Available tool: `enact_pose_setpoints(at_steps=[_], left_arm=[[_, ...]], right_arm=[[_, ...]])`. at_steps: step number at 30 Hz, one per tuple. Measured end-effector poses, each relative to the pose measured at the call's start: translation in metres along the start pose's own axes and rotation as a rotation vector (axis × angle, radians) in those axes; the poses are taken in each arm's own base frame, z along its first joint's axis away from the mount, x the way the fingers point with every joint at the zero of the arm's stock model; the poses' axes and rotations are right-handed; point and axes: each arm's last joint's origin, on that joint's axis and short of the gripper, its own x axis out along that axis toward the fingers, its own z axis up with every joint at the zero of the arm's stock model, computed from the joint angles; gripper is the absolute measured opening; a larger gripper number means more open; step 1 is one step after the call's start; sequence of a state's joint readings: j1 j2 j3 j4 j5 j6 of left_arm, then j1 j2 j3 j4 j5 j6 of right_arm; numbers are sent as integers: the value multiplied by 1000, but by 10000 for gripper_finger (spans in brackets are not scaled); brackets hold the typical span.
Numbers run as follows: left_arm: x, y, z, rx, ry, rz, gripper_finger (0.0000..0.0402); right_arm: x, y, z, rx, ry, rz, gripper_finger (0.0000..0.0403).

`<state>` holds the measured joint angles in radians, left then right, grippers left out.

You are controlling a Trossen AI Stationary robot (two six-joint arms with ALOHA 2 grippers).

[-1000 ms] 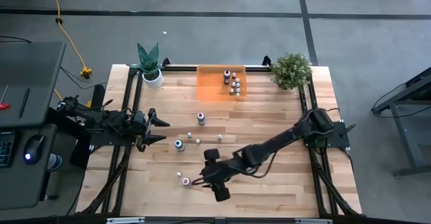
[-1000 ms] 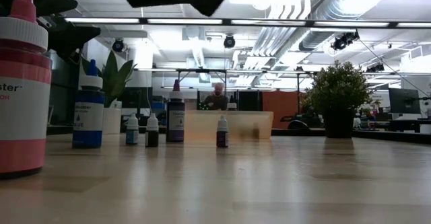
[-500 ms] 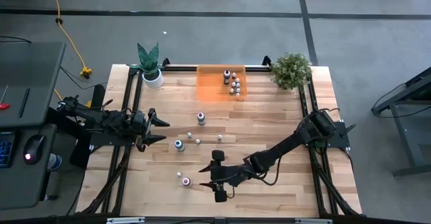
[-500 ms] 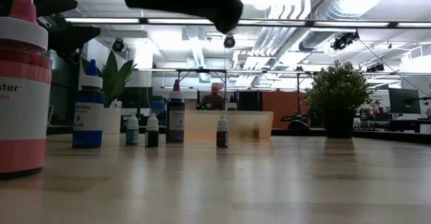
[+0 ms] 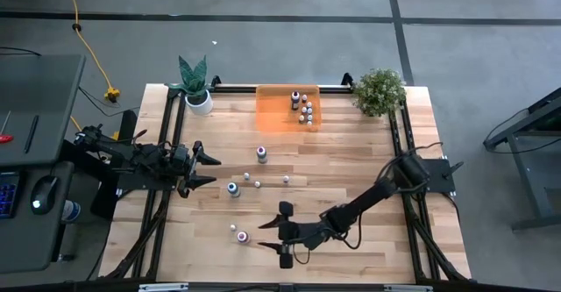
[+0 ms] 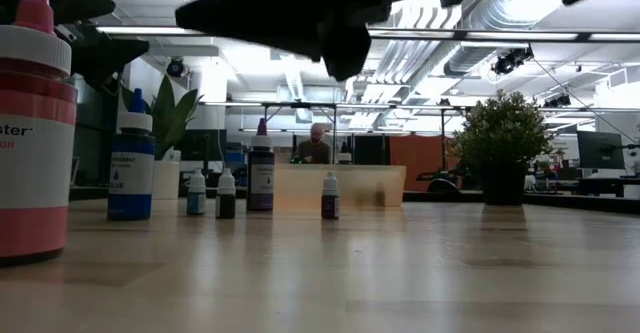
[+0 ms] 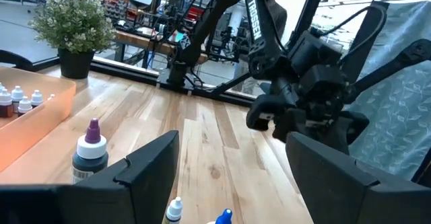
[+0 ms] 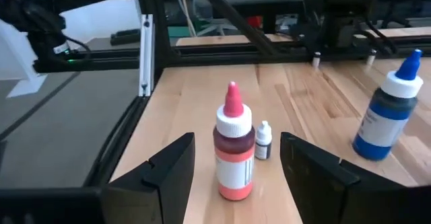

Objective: Pick & Place food coloring
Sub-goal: Put the big pink food coloring bottle into the orange bin

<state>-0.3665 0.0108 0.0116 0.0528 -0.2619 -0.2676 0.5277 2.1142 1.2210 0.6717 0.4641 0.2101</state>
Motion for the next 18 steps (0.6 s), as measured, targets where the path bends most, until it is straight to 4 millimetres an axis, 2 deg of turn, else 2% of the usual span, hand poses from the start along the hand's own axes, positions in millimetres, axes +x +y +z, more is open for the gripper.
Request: enact_pose_setpoints(at_steps=[8, 18], left_arm=[[0, 0, 0, 0, 0, 0, 271], [0, 0, 0, 0, 0, 0, 271]], right_arm=[[7, 1, -14, 23, -56, 1, 206], [24, 7, -20, 55, -121, 16, 206]])
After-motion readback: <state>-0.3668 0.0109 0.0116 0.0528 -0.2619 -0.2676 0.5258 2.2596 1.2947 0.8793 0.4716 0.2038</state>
